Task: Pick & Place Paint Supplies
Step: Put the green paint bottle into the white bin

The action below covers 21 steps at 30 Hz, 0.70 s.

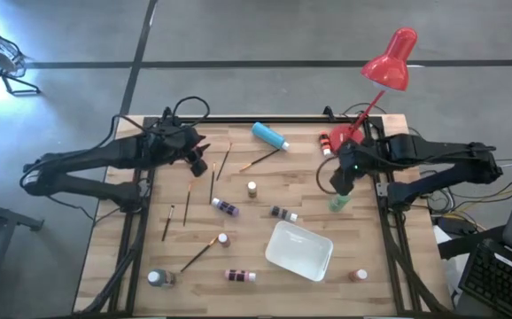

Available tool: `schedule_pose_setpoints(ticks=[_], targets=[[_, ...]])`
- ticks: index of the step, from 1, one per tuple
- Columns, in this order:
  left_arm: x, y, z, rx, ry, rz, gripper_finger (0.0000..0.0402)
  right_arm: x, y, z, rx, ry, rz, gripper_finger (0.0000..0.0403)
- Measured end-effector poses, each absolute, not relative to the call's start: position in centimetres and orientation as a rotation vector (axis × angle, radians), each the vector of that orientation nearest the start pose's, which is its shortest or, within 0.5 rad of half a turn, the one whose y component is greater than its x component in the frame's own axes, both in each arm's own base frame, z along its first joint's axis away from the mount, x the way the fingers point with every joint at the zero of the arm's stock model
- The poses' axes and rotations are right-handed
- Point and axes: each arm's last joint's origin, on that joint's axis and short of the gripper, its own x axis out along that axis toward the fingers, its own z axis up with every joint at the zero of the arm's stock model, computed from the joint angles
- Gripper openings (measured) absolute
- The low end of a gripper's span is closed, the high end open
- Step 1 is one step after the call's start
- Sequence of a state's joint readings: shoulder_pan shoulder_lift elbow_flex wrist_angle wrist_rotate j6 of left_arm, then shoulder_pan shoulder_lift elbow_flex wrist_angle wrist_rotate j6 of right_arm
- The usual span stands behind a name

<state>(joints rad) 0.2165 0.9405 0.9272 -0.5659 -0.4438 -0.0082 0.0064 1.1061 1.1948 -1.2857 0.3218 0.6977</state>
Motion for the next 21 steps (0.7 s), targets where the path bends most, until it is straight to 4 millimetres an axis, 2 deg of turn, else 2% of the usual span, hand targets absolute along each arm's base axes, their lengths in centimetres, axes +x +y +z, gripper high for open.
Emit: schedule_pose_setpoints(ticks=[16,21], targets=[[19.4,5.6,31.3,0.081,0.631,0.636,0.0131,15.1,4.0,32.3,0.458,1.046,-0.799,0.0212],[19.5,5.6,31.3,0.078,0.633,0.637,0.0131,14.3,5.5,32.3,0.47,1.04,-0.777,0.0206]])
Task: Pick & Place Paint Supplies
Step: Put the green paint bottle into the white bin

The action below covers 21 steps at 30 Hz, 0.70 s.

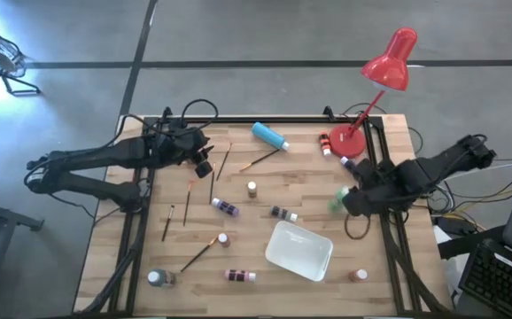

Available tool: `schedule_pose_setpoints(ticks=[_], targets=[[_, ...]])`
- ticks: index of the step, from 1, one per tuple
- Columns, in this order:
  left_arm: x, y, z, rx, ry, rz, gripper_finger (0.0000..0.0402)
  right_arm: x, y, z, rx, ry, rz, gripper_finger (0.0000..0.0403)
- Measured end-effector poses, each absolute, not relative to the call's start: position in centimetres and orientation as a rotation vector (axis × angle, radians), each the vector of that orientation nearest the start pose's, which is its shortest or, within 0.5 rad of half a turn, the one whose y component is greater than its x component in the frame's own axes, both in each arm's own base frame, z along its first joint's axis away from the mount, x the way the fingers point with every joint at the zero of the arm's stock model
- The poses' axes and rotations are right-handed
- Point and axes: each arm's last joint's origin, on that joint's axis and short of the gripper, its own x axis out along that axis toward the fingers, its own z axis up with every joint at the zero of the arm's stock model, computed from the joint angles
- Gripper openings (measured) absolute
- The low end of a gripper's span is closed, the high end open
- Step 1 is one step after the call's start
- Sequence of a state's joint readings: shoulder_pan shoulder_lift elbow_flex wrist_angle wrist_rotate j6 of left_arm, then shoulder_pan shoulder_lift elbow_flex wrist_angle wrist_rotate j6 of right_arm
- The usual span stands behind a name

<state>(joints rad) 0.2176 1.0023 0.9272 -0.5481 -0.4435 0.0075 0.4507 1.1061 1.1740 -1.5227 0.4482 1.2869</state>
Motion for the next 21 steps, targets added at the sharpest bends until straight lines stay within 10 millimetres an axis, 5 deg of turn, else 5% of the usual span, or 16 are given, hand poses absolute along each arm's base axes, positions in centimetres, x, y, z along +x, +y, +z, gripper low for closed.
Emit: schedule_pose_setpoints(ticks=[11,21], targets=[[19.6,5.6,31.3,0.041,0.618,0.649,0.0131,13.2,7.8,32.1,0.521,1.016,-0.711,0.0226],[19.6,5.6,31.3,0.039,0.617,0.649,0.0131,13.2,7.7,29.1,0.514,1.008,-0.814,0.0262]])
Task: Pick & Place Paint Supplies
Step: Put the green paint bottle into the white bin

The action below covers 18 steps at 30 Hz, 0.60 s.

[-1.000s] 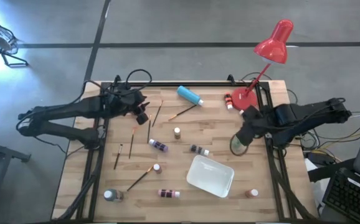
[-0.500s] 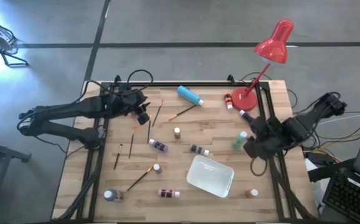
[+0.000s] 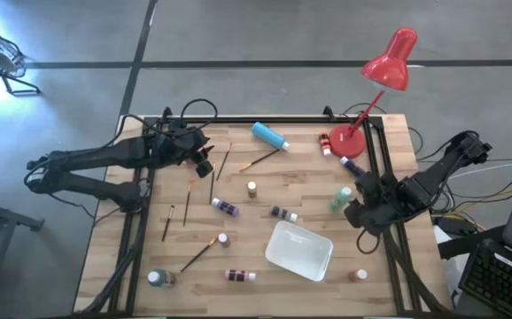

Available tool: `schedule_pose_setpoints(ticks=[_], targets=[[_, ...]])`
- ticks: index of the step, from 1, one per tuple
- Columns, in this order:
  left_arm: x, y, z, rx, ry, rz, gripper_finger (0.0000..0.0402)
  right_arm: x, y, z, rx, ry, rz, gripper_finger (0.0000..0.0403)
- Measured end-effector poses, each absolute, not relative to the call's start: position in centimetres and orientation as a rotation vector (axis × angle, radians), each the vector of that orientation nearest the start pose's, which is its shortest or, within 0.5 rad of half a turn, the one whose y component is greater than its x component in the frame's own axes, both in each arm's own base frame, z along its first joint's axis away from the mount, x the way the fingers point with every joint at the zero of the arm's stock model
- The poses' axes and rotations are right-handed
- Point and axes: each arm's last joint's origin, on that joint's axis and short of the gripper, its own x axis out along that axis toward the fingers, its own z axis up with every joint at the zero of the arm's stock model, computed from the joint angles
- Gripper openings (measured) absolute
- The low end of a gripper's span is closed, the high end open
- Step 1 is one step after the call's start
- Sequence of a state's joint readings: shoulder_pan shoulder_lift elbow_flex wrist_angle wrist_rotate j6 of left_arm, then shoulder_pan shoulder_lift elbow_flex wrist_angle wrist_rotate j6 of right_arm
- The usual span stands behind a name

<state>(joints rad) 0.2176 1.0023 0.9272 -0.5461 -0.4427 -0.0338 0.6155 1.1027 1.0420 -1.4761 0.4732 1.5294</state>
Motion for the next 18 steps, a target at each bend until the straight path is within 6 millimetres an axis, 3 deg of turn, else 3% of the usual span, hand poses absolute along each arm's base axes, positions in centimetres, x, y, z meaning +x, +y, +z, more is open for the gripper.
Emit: schedule_pose_setpoints(ticks=[11,18], targets=[[19.6,5.6,31.3,0.035,0.616,0.649,0.0131,13.0,7.3,26.6,0.469,0.944,-0.903,0.0287],[19.6,5.6,31.3,0.034,0.616,0.646,0.0131,13.1,7.3,26.0,0.471,0.889,-0.924,0.0279]])
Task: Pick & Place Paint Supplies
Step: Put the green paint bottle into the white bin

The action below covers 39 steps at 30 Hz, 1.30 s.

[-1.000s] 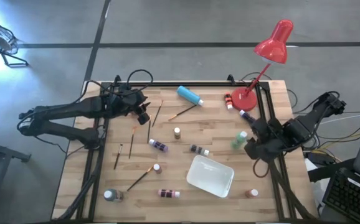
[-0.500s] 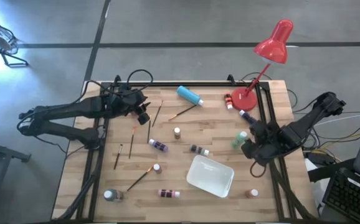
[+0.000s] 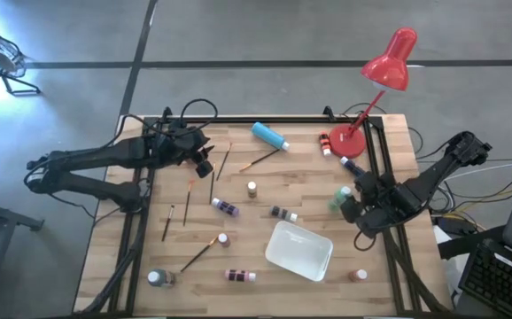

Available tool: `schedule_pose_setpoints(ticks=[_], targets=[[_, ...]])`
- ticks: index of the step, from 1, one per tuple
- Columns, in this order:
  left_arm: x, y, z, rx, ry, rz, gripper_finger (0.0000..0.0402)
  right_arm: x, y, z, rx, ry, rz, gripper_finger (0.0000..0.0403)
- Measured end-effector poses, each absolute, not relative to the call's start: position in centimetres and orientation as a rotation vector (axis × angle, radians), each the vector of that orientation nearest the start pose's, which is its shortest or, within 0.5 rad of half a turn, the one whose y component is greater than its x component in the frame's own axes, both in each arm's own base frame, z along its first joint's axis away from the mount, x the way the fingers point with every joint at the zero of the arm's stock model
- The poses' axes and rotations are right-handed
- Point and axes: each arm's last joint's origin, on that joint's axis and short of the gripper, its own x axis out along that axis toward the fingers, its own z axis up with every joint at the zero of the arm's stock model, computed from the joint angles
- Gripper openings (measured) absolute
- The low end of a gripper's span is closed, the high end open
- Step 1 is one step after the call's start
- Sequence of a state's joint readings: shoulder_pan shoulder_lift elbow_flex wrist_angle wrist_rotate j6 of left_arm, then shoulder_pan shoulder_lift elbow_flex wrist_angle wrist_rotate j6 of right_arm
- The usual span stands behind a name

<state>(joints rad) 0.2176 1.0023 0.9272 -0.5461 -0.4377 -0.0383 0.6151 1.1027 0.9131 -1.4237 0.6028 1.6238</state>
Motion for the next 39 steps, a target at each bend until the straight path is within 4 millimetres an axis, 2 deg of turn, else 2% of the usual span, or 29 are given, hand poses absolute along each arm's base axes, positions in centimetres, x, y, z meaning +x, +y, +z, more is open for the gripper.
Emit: schedule_pose_setpoints(ticks=[8,18,24,31,39], targets=[[19.6,5.6,31.3,0.027,0.614,0.648,0.0131,13.5,7.5,25.9,0.5,0.864,-0.893,0.0267],[19.6,5.6,31.3,0.027,0.614,0.648,0.0131,13.9,6.8,24.6,0.495,0.842,-0.932,0.0294],[19.6,5.6,31.3,0.027,0.614,0.648,0.0131,14.1,6.4,24.4,0.477,0.829,-0.945,0.0289],[19.6,5.6,31.3,0.027,0.614,0.648,0.0131,14.2,6.3,24.5,0.453,0.812,-0.943,0.023],[19.6,5.6,31.3,0.027,0.615,0.648,0.0131,14.3,6.3,24.6,0.444,0.808,-0.938,0.0105]])
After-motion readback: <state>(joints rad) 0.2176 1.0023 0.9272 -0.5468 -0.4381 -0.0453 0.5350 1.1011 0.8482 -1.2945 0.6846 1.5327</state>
